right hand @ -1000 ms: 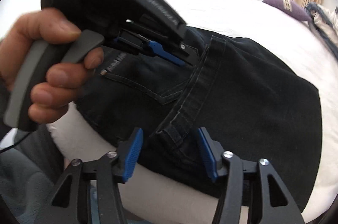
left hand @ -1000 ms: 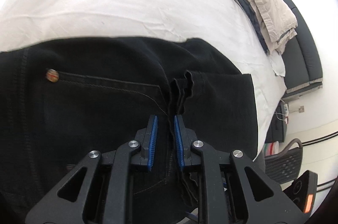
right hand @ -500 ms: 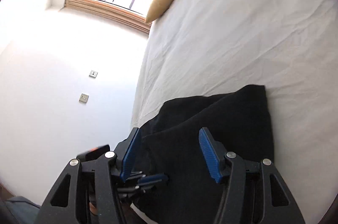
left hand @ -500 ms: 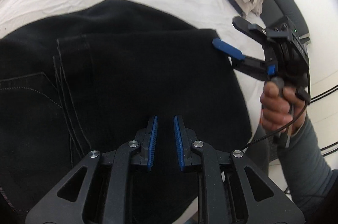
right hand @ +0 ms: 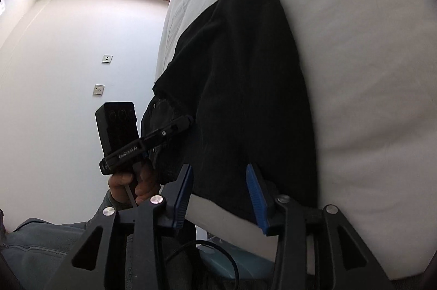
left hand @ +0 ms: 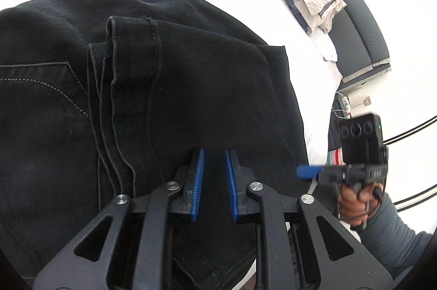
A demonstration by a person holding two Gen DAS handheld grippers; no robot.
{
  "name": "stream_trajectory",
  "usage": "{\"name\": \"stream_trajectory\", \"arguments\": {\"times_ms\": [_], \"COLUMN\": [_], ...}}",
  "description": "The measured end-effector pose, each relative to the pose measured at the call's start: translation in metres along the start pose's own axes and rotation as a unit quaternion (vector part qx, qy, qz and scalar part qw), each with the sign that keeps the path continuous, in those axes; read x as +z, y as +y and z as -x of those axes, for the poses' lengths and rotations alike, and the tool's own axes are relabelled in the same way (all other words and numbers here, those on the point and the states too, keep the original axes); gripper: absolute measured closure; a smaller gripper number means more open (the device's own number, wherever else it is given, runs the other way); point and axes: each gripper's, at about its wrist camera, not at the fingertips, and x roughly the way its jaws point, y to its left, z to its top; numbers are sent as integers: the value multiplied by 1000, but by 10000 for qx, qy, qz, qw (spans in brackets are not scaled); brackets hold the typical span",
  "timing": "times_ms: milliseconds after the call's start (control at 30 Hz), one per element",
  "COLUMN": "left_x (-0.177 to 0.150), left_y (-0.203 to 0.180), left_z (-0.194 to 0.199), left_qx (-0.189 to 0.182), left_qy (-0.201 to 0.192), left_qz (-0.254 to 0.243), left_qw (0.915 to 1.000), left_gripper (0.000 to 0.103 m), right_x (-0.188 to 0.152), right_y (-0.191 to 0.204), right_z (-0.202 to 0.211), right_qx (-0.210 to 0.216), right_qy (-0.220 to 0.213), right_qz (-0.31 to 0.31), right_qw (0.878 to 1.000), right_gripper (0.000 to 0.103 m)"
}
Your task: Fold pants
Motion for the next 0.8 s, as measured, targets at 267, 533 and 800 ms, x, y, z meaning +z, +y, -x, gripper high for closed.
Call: {"name": "stream_trajectory", "arguments": {"times_ms": [267, 533, 800], "left_x": [-29, -121, -170], "left_y": [4, 76, 127], "left_z": [80, 242, 277], "left_qx": [525, 942, 1308], "left_qy": [-675, -2548, -2859], "left_qz": [75, 1454, 2442], "left_qw": [9963, 9513, 9173], "left_gripper": [75, 5, 5], "right_x": [-14, 48, 76], "right_y": [78, 124, 85], "right_z": [3, -75, -172], "right_qx": [-257, 684, -223], "right_qy": [-208, -275, 105], "right_qz": [1034, 1260, 508], "right_qw": [9941, 9893, 9984], "right_gripper": [44, 29, 37]}}
